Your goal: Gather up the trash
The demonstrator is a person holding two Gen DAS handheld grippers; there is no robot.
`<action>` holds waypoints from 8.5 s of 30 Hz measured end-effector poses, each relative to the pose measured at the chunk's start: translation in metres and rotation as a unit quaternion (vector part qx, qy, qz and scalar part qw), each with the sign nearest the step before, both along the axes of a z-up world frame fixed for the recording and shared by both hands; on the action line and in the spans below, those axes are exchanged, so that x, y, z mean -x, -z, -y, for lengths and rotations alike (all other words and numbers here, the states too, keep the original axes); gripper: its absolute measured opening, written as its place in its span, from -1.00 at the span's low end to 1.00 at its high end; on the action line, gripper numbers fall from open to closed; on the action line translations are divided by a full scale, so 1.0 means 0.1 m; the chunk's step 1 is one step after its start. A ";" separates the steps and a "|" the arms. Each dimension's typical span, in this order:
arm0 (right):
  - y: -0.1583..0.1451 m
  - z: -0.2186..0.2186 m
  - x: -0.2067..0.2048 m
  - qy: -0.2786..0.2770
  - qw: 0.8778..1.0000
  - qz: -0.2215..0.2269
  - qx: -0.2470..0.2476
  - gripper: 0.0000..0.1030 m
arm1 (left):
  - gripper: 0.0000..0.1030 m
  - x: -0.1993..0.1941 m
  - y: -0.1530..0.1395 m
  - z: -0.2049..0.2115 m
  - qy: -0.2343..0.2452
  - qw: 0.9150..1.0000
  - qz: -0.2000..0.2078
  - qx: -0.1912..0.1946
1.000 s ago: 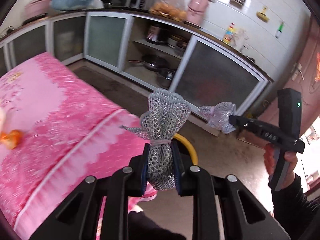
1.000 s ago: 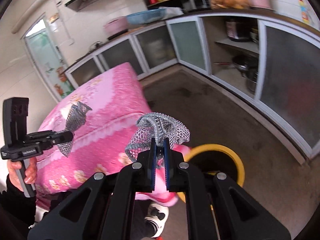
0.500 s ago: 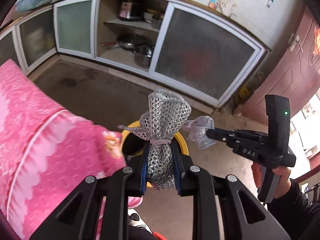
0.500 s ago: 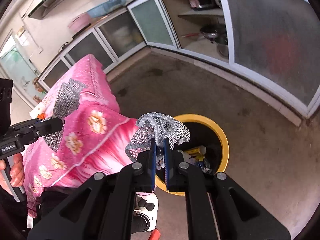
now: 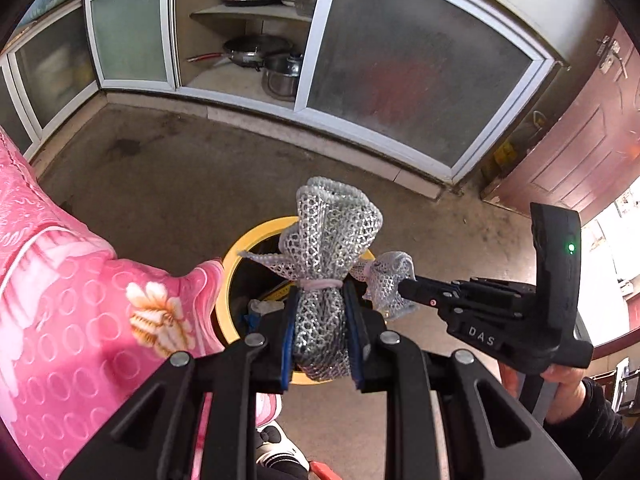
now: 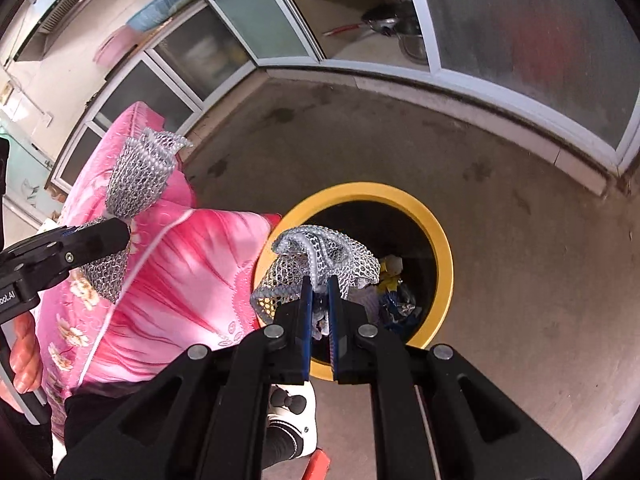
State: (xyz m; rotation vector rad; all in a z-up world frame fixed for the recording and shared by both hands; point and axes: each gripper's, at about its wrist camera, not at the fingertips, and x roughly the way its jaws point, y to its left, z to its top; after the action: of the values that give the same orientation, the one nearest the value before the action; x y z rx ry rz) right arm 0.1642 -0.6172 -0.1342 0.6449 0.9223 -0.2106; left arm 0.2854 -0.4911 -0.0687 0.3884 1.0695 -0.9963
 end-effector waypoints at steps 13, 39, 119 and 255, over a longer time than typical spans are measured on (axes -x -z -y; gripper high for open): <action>0.46 0.10 -0.24 0.010 0.998 -0.066 -0.016 -0.35 | 0.24 -0.12 0.23 0.13 -0.028 1.000 -0.012 -0.008; -1.24 -0.78 0.54 -0.012 0.972 0.145 0.185 0.55 | 0.85 -0.21 -1.48 -2.34 -0.195 0.959 0.142 0.150; -1.53 -3.97 -2.40 -0.364 0.909 0.108 0.170 -0.83 | -0.91 -1.65 -1.10 -4.86 -0.356 0.924 0.130 0.052; -1.96 -1.85 1.55 0.098 0.915 0.224 0.321 0.84 | 0.85 1.69 -1.99 -3.02 -0.173 0.888 0.240 0.353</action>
State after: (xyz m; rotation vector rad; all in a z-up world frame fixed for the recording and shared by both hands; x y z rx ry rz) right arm 0.0087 -0.4319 0.0621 0.1516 0.3033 -0.4984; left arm 0.1167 -0.1892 0.1300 -0.1569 0.2624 -0.8356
